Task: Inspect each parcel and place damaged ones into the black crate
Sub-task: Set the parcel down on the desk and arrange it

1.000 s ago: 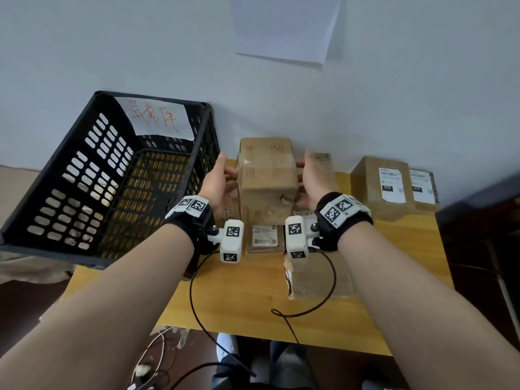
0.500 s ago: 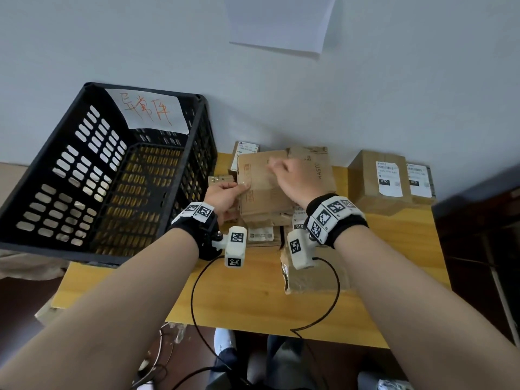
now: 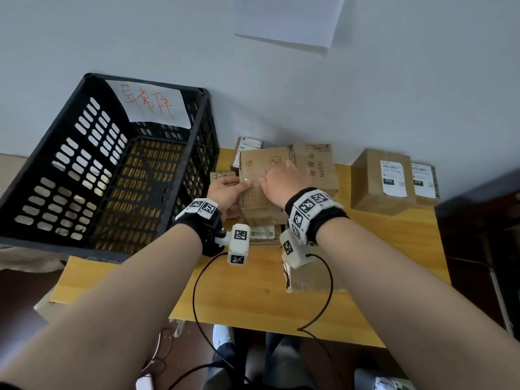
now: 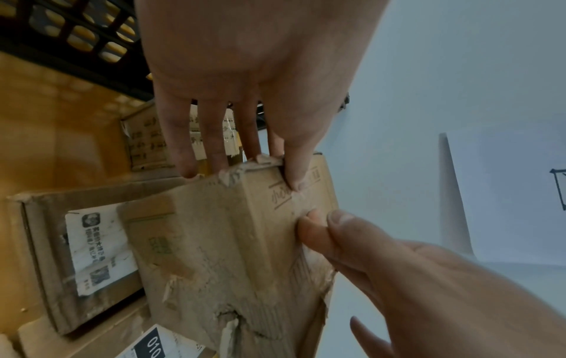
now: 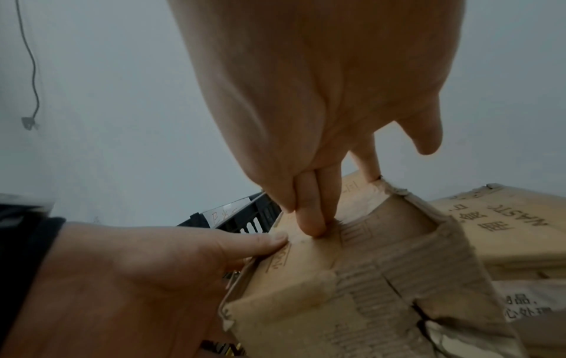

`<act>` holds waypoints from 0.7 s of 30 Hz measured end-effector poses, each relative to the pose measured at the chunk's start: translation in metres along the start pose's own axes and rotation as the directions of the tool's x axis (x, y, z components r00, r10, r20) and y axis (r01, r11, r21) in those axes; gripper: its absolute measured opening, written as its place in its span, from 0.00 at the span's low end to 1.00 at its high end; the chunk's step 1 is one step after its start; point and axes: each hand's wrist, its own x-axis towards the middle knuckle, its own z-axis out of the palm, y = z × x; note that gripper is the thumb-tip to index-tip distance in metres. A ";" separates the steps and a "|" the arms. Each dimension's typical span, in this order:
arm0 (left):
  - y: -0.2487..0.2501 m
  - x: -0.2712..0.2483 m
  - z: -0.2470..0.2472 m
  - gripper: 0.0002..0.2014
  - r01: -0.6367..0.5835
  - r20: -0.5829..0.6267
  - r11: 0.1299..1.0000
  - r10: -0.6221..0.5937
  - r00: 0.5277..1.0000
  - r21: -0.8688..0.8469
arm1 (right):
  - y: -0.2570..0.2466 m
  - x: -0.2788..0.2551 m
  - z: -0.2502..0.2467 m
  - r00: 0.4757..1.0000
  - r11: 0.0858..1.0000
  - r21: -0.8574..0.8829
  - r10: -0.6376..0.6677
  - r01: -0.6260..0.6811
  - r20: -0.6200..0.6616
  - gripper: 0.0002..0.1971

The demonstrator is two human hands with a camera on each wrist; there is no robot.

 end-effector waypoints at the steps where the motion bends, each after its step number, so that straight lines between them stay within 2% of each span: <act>1: 0.000 0.000 0.000 0.19 0.002 -0.003 1.000 -0.002 1.000 -0.006 | 0.000 0.003 0.000 1.000 1.000 -0.004 0.003 -0.003 -0.001 0.21; 4: -0.001 0.001 0.000 0.19 -0.001 -0.021 1.000 0.001 1.000 -0.011 | 0.003 0.010 0.002 1.000 1.000 0.030 -0.006 0.006 0.002 0.22; 7: -0.002 -0.002 -0.001 0.18 -0.009 -0.003 1.000 0.009 1.000 -0.006 | 0.016 0.004 0.000 0.997 0.969 0.241 -0.033 0.050 -0.076 0.26; 8: -0.002 -0.002 -0.002 0.18 -0.009 0.010 1.000 0.009 1.000 -0.012 | 0.022 0.001 -0.002 0.991 0.929 0.365 -0.014 0.061 -0.131 0.26; 10: -0.003 -0.001 -0.005 0.21 -0.004 0.037 1.000 0.005 0.999 -0.018 | 0.033 -0.003 -0.009 0.962 0.791 0.605 0.093 0.086 -0.258 0.24; 12: -0.009 0.001 -0.008 0.27 -0.005 0.057 1.000 0.004 0.998 0.017 | 0.042 0.003 -0.007 0.920 0.687 0.723 0.230 0.077 -0.317 0.20; 13: -0.012 0.001 -0.010 0.34 0.004 0.079 0.998 -0.009 0.997 0.058 | 0.043 0.006 -0.003 0.927 0.651 0.758 0.252 0.049 -0.276 0.20; 14: -0.014 -0.002 -0.011 0.40 0.016 0.112 0.995 -0.027 0.993 0.098 | 0.042 0.006 0.002 0.950 0.624 0.782 0.242 0.002 -0.195 0.25; 15: -0.015 -0.007 -0.011 0.41 0.049 0.156 0.991 -0.068 0.985 0.123 | 0.042 0.008 0.010 0.972 0.605 0.795 0.212 -0.051 -0.099 0.31; 17: -0.013 -0.014 -0.009 0.36 0.148 0.220 0.985 -0.164 0.962 0.087 | 0.040 0.008 0.019 0.985 0.567 0.817 0.172 -0.105 0.008 0.35; 19: -0.007 -0.022 -0.008 0.32 0.240 0.217 0.970 -0.229 0.949 -0.026 | 0.037 0.003 0.014 0.977 0.500 0.860 0.214 -0.103 -0.007 0.33; 21: 0.000 -0.027 -0.011 0.26 0.272 0.211 0.953 -0.241 0.947 -0.132 | 0.035 -0.004 0.004 0.960 0.418 0.903 0.280 -0.098 -0.026 0.34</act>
